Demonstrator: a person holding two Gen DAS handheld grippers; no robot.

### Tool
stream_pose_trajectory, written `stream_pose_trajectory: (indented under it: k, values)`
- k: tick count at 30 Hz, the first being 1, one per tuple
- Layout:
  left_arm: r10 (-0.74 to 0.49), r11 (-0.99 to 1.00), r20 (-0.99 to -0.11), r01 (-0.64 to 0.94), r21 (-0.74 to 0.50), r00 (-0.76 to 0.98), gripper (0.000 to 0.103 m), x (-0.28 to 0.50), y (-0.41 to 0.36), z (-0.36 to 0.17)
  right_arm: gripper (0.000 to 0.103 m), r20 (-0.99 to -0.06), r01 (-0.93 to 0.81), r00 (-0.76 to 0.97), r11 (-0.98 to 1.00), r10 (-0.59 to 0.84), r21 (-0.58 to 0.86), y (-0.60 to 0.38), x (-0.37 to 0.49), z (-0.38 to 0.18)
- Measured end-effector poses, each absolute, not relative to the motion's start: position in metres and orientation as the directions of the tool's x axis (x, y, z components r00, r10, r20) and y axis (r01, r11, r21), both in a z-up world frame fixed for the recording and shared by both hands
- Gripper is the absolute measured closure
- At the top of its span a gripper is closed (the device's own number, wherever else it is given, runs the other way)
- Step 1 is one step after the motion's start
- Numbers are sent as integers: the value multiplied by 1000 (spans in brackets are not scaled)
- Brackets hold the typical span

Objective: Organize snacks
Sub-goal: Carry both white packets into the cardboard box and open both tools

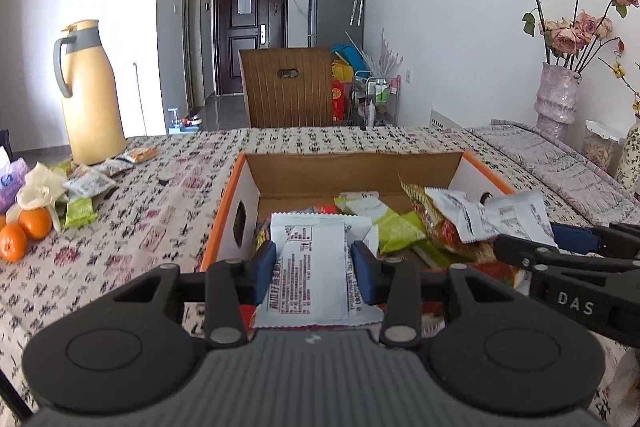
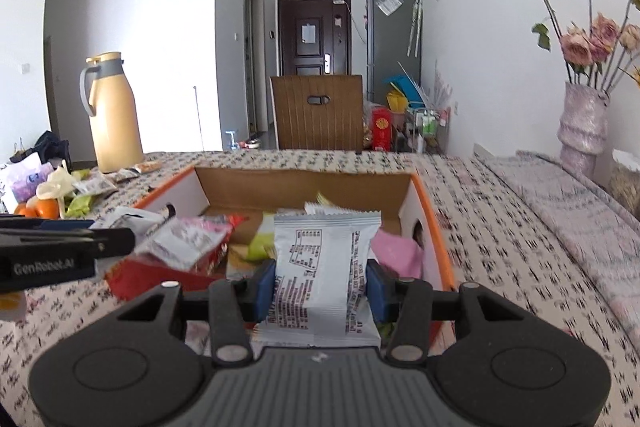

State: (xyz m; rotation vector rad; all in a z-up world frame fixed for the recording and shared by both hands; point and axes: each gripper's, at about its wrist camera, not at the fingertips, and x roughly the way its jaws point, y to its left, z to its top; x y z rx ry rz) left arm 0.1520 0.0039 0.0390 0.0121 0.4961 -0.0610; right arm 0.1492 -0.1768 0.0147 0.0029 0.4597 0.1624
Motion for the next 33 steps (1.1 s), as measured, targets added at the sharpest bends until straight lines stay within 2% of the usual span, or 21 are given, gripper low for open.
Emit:
stream_pose_trajectory:
  k: [17,22,26,33]
  values:
    - [-3,1000,-460,0,-6,888,61,225,1,47,57,-394,-166,903,985,169,43,-157,228,29]
    - [-12,1000,-458,3,-20,889,61,240,6,35,57,-408,-165,895,984,179,70,-161,246,12]
    - [-33,999,-491,18,-36,871,61,248,10,26,57,-427,-175,883,981,195,86,-163,250,6]
    - [-34,999,-477,11,-51,878,60,243,12,23,55,-431,-173,882,982,189,77,-163,245,3]
